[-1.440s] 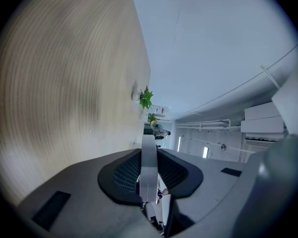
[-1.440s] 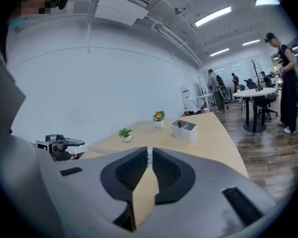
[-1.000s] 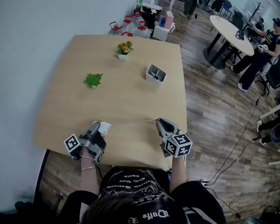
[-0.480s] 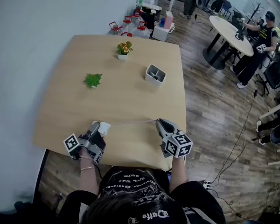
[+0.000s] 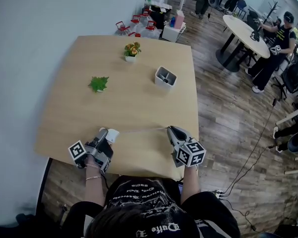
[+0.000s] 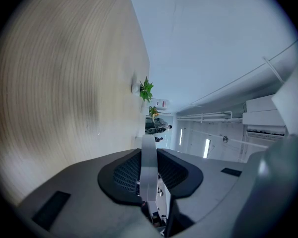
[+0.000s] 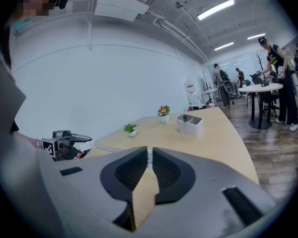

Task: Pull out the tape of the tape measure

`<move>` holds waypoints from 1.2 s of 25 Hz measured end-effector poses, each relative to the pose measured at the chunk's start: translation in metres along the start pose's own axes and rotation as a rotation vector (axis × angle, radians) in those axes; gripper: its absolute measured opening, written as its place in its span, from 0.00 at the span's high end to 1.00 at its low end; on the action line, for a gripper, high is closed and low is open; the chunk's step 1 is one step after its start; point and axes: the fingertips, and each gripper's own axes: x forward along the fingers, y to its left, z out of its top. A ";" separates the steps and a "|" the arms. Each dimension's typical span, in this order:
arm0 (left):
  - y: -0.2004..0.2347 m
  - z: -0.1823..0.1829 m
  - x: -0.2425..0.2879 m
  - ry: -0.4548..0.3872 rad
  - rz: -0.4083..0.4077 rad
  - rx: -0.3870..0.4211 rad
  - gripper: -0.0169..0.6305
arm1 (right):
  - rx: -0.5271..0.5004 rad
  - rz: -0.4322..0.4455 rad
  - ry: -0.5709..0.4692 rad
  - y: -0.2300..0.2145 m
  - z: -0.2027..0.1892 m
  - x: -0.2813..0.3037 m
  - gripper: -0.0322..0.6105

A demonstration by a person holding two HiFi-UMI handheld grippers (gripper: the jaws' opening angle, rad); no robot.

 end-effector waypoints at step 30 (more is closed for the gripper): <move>0.064 0.019 0.026 0.048 0.205 0.195 0.83 | 0.059 -0.019 0.198 -0.019 -0.068 0.035 0.89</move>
